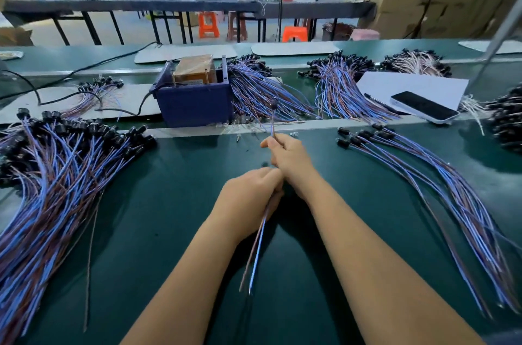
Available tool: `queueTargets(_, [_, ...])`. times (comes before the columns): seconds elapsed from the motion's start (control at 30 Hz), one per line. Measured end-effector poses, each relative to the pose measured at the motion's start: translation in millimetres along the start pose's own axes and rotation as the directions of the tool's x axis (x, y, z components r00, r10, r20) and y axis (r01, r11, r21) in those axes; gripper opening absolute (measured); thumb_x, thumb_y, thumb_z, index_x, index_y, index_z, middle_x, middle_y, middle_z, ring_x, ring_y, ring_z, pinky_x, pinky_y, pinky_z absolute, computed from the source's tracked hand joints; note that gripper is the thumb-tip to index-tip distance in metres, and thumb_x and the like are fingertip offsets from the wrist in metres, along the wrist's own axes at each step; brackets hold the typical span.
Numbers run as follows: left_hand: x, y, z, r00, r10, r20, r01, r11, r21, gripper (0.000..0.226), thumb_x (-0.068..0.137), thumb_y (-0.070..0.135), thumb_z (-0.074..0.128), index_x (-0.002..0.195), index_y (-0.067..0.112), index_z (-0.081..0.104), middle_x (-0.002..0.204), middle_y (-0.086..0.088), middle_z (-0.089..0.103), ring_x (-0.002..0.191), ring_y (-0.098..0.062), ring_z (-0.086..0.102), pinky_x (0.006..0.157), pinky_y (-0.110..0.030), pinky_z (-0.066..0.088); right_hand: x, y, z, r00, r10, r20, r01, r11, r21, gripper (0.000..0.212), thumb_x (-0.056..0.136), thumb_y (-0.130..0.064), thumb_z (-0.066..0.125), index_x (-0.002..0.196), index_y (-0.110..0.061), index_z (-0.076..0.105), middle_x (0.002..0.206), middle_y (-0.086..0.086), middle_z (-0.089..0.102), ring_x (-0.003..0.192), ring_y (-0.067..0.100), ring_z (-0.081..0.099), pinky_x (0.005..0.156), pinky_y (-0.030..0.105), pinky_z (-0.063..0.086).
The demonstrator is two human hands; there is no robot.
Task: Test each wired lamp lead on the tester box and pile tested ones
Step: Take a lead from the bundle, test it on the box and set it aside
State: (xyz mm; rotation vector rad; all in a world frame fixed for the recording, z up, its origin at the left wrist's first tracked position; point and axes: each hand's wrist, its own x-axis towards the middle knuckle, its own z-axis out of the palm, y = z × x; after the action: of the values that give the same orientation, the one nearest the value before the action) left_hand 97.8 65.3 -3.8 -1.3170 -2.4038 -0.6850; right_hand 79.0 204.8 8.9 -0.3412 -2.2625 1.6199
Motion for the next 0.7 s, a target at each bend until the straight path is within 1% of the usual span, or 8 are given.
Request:
queueTargets(0.13, [19, 45, 16, 0.993, 0.107, 0.043, -0.101, 0.988, -0.118, 0.005, 0.085, 0.013, 0.063, 0.087, 0.016, 0.06, 0.083, 0.002, 0.059, 0.074, -0.025, 0.055, 0.055, -0.038, 0.045, 2, 7, -67, 0.999, -0.022, 0.032, 0.033, 0.926, -0.375, 0.021, 0.098, -0.024, 0.049, 0.091, -0.02, 0.068, 0.065, -0.01, 0.051, 0.065, 0.013, 0.047, 0.063, 0.031, 0.036])
queueTargets(0.2, [31, 72, 28, 0.993, 0.077, 0.085, -0.053, 0.964, -0.259, 0.008, 0.086, 0.015, 0.062, 0.093, 0.018, 0.064, 0.09, 0.003, 0.063, 0.082, -0.024, 0.057, 0.063, -0.037, 0.045, 3, 11, -99, 1.0, -0.015, 0.019, 0.023, 0.851, -0.525, 0.025, 0.1, -0.029, 0.047, 0.1, -0.019, 0.069, 0.082, -0.006, 0.061, 0.081, 0.018, 0.054, 0.072, 0.033, 0.042])
queueTargets(0.27, [49, 98, 41, 0.985, 0.017, 0.174, 0.051, 0.924, -0.378, 0.02, 0.087, 0.013, 0.06, 0.105, 0.022, 0.065, 0.103, 0.005, 0.067, 0.096, -0.023, 0.06, 0.074, -0.036, 0.047, 3, 15, -127, 1.0, -0.015, 0.017, 0.022, 0.775, -0.632, 0.026, 0.101, -0.032, 0.046, 0.103, -0.019, 0.069, 0.087, -0.003, 0.062, 0.085, 0.021, 0.054, 0.073, 0.035, 0.042])
queueTargets(0.37, [69, 128, 57, 0.943, 0.026, 0.331, 0.135, 0.88, -0.456, 0.036, 0.089, 0.011, 0.052, 0.122, 0.025, 0.057, 0.124, 0.003, 0.067, 0.115, -0.024, 0.059, 0.091, -0.041, 0.049, 3, 19, -163, 1.0, -0.011, -0.015, -0.003, 0.686, -0.728, 0.024, 0.101, -0.033, 0.046, 0.092, -0.021, 0.064, 0.083, -0.004, 0.061, 0.085, 0.023, 0.056, 0.069, 0.037, 0.041])
queueTargets(0.43, [75, 141, 67, 0.92, 0.055, 0.388, 0.149, 0.866, -0.477, 0.038, 0.092, 0.014, 0.05, 0.128, 0.022, 0.051, 0.129, 0.002, 0.065, 0.12, -0.025, 0.057, 0.097, -0.042, 0.047, 1, 25, -183, 0.995, -0.024, -0.095, -0.058, 0.634, -0.771, 0.023, 0.101, -0.034, 0.044, 0.09, -0.024, 0.061, 0.087, -0.004, 0.062, 0.089, 0.025, 0.055, 0.069, 0.036, 0.041])
queueTargets(0.5, [76, 147, 74, 0.908, 0.062, 0.414, 0.159, 0.863, -0.479, 0.037, 0.094, 0.018, 0.051, 0.13, 0.021, 0.049, 0.129, 0.003, 0.064, 0.12, -0.023, 0.057, 0.1, -0.041, 0.046, -1, 32, -197, 0.978, -0.028, -0.207, -0.158, 0.546, -0.823, 0.026, 0.101, -0.034, 0.043, 0.11, -0.024, 0.065, 0.11, 0.007, 0.064, 0.106, 0.031, 0.052, 0.082, 0.039, 0.045])
queueTargets(0.6, [73, 145, 79, 0.914, 0.042, 0.404, 0.165, 0.869, -0.466, 0.033, 0.093, 0.018, 0.051, 0.126, 0.02, 0.056, 0.124, 0.001, 0.066, 0.115, -0.024, 0.057, 0.097, -0.04, 0.046, -4, 41, -203, 0.958, -0.017, -0.288, -0.264, 0.351, -0.899, 0.04, 0.099, -0.037, 0.046, 0.136, -0.023, 0.05, 0.13, 0.017, 0.05, 0.121, 0.035, 0.039, 0.1, 0.04, 0.034])
queueTargets(0.7, [69, 131, 77, 0.944, 0.006, 0.33, 0.136, 0.904, -0.405, 0.029, 0.09, 0.012, 0.05, 0.115, 0.017, 0.066, 0.116, -0.003, 0.068, 0.111, -0.026, 0.056, 0.094, -0.041, 0.045, -6, 43, -186, 0.962, -0.044, -0.27, -0.231, 0.394, -0.89, 0.044, 0.096, -0.036, 0.05, 0.138, -0.021, 0.047, 0.131, 0.013, 0.046, 0.123, 0.033, 0.035, 0.102, 0.039, 0.029])
